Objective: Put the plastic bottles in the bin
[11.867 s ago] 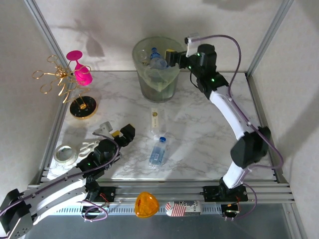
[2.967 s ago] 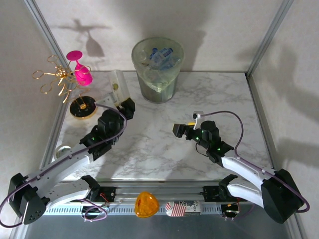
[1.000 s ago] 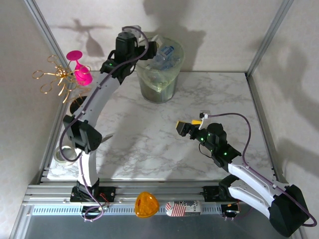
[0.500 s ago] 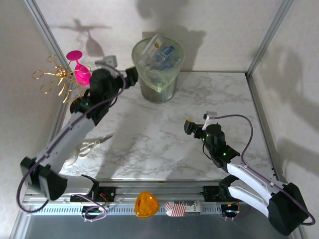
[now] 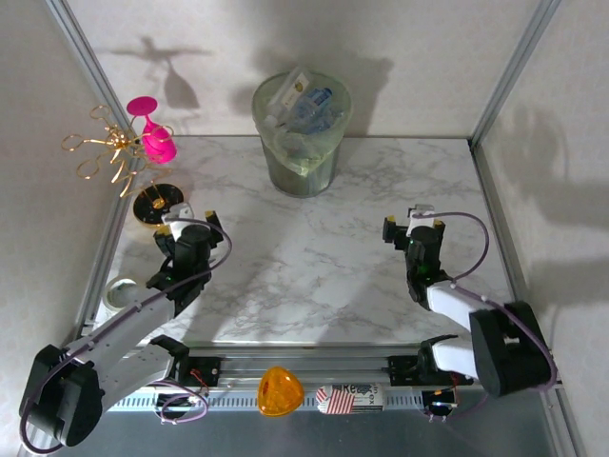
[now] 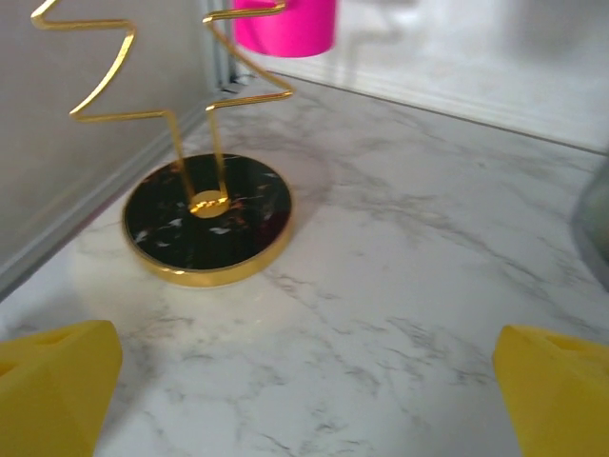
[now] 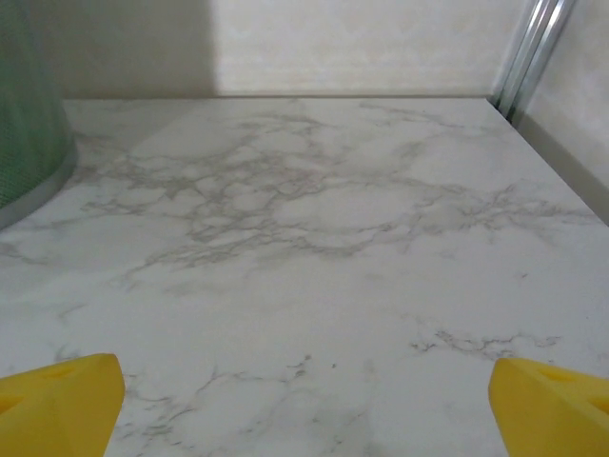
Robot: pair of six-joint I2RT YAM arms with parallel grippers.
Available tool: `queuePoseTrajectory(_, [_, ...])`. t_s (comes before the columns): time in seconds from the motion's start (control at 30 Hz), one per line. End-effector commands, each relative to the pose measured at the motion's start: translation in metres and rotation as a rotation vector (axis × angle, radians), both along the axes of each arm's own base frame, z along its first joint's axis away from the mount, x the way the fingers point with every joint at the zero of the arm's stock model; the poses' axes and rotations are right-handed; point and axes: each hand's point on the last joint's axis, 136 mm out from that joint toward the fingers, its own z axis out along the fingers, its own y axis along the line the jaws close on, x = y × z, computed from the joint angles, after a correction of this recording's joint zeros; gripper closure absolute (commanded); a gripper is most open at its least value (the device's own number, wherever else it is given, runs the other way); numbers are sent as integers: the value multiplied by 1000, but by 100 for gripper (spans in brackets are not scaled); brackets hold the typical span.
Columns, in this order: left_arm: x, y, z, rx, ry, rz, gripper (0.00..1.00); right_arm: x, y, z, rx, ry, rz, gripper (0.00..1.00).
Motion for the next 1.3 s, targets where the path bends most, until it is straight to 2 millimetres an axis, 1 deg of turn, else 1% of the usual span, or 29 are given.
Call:
queuePoseTrajectory(0.0, [-5, 22, 11, -4, -136, 147, 0, 19, -3, 12, -2, -88, 27, 2])
queuePoseTrajectory(0.1, [-1, 24, -7, 65, -72, 149, 0, 26, -5, 2, 3, -74, 49, 1])
queuePoseTrajectory(0.2, [3, 26, -23, 102, -31, 163, 0, 28, -11, 7, -33, -107, 39, 2])
queuePoseTrajectory(0.23, [5, 27, -28, 104, -28, 167, 0, 25, -16, 10, -39, -141, 20, 2])
queuePoseTrajectory(0.3, [7, 29, -39, 121, -21, 180, 0, 25, -39, 6, 16, -158, -63, 1])
queuePoseTrajectory(0.37, [9, 31, -47, 153, -2, 195, 0, 22, -45, 4, 78, -167, -31, 1])
queuePoseTrajectory(0.4, [12, 31, -47, 176, 10, 206, 0, 19, -45, 6, 88, -190, -21, 1])
queuePoseTrajectory(0.43, [15, 31, -49, 190, 27, 206, 1, 10, -46, -4, 91, -180, -21, 1])
queuePoseTrajectory(0.47, [18, 31, -49, 208, 28, 209, 1, 8, -44, -2, 85, -201, -9, 1])
queuePoseTrajectory(0.63, [34, 22, -41, 257, -24, 151, 0, 8, -44, -3, 85, -195, -10, 1])
queuePoseTrajectory(0.73, [43, 9, -35, 251, -89, 64, 0, 8, -44, -3, 82, -196, -13, 1])
queuePoseTrajectory(0.8, [47, 0, -34, 211, -149, -48, 0, 8, -44, -2, 83, -198, -11, 1])
queuePoseTrajectory(0.83, [47, 5, -35, 187, -153, -38, 0, 8, -44, -3, 82, -196, -11, 1])
queuePoseTrajectory(0.87, [45, 7, -36, 150, -167, -71, 0, 8, -44, -2, 83, -196, -10, 1])
queuePoseTrajectory(0.9, [39, 15, -36, 102, -203, -77, 0, 8, -44, -2, 82, -197, -12, 1])
queuePoseTrajectory(0.93, [30, 29, -36, 43, -254, -60, 0, 8, -44, -2, 83, -196, -10, 1])
queuePoseTrajectory(1.0, [22, 47, -40, -30, -317, -44, 0, 8, -44, -2, 82, -196, -10, 1])
queuePoseTrajectory(1.03, [23, 48, -38, -36, -332, -55, 0, 8, -44, -2, 82, -197, -10, 1])
queuePoseTrajectory(1.07, [28, 46, -44, -44, -281, -66, 0, 8, -44, -2, 82, -197, -10, 1])
queuePoseTrajectory(1.1, [33, 42, -46, -34, -271, -85, 0, 8, -43, -2, 82, -196, -9, 1])
queuePoseTrajectory(1.13, [35, 41, -42, -23, -283, -92, 0, 8, -43, -3, 82, -195, -8, 1])
queuePoseTrajectory(1.2, [36, 41, -47, -28, -256, -87, 0, 8, -43, -2, 82, -196, -8, 1])
queuePoseTrajectory(1.27, [35, 41, -45, -27, -263, -85, 0, 8, -43, -2, 82, -197, -9, 1])
